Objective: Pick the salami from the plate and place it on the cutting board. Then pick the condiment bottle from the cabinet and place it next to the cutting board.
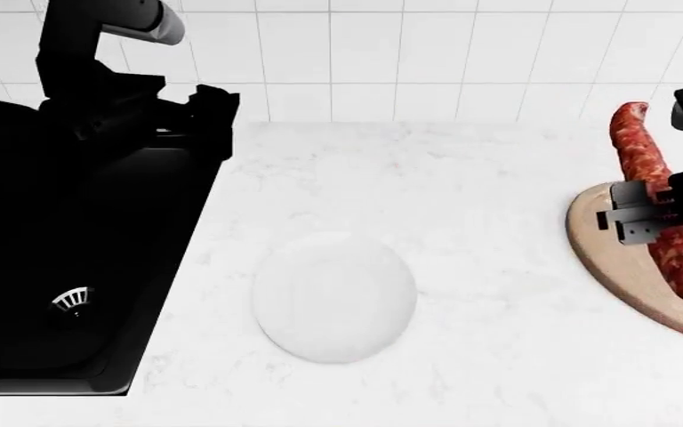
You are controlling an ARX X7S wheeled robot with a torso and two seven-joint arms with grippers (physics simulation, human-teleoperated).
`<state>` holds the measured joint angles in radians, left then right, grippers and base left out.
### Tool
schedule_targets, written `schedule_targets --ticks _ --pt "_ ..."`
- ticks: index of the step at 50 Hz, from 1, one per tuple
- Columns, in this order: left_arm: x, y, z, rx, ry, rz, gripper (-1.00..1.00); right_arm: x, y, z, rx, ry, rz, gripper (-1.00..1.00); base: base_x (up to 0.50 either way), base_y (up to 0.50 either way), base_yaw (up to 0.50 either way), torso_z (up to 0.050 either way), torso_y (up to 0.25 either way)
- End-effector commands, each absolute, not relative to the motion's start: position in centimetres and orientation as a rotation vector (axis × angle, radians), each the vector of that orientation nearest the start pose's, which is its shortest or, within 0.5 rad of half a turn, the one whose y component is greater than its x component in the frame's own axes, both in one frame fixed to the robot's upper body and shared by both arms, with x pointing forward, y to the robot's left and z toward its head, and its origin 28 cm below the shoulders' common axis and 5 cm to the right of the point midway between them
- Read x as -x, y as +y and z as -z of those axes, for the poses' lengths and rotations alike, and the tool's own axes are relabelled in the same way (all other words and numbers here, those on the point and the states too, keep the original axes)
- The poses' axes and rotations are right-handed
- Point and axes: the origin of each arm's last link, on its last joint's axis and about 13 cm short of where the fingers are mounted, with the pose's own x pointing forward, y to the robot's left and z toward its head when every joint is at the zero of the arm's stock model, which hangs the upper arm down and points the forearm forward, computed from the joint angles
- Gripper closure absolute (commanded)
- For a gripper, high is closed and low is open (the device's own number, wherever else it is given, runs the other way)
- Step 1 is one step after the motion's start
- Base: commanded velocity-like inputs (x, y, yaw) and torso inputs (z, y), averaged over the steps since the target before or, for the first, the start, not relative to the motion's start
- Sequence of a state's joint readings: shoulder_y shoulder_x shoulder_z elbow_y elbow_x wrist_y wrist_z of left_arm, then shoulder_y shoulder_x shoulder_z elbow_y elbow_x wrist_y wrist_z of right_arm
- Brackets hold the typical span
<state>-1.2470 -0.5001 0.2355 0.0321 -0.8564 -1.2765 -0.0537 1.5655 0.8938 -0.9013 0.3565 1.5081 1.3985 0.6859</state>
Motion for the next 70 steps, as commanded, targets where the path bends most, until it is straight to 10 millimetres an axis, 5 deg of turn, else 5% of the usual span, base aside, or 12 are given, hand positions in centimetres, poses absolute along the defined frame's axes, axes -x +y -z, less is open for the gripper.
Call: schedule_targets --ticks 1,36,70 --pt "-32.6 26.2 -31.0 -0.098 0.153 0.348 -1.00 -29.8 -26.1 -29.1 0.264 0.767 0.319 1.00 0.00 0.00 0.00 0.000 0.000" --pt "-33.3 25.7 -30.2 -0.116 0.189 0.341 -1.00 -32.7 -27.3 -24.5 0.290 0.790 0.377 1.00 0.00 0.00 0.00 0.000 0.000" --pt "-33.5 25.8 -29.6 -0.104 0.203 0.332 -1.00 -33.1 -27.7 -23.8 0.336 0.794 0.428 1.00 0.00 0.00 0.00 0.000 0.001"
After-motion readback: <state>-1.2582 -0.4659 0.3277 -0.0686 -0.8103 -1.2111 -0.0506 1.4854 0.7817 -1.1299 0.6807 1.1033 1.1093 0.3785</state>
